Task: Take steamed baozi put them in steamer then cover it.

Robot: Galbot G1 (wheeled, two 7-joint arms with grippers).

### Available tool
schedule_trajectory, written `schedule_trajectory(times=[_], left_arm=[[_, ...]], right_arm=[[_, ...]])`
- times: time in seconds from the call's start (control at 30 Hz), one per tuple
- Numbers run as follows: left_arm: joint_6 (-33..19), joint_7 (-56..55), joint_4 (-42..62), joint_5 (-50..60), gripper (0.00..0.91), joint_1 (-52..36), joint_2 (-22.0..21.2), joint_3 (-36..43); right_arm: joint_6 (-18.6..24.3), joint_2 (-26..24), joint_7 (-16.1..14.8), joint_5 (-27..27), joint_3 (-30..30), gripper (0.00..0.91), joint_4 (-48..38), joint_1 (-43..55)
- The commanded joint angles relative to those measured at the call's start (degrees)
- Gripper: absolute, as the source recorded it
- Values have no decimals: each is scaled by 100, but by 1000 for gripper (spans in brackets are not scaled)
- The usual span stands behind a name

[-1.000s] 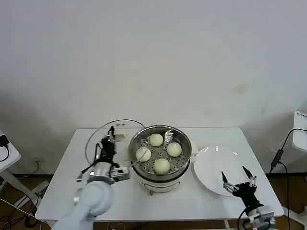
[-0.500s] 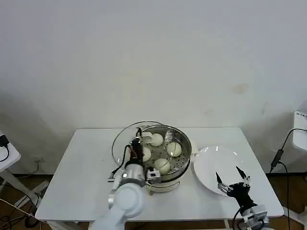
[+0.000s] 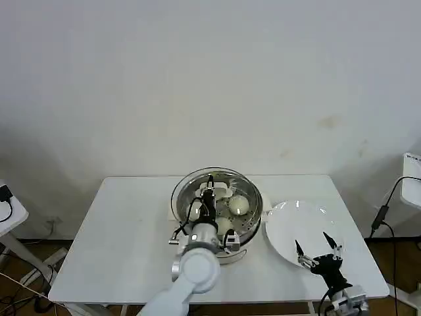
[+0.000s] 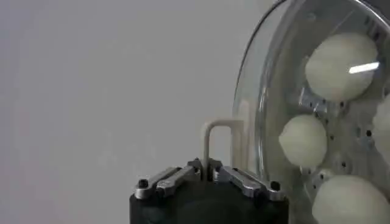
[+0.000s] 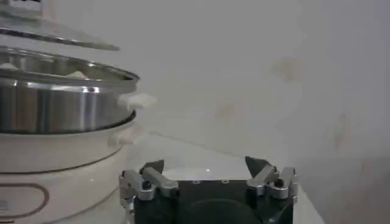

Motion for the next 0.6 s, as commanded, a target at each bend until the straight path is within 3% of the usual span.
schedule_trajectory(times=[0.03, 0.6], left_arm=[[-18, 26, 613, 182, 0, -224, -258, 129], [-51, -15, 887, 228, 0, -216, -370, 4]], right_arm=[[11, -6, -5, 0, -16, 907, -10, -9], [39, -31, -18, 19, -29, 907, -87, 8]])
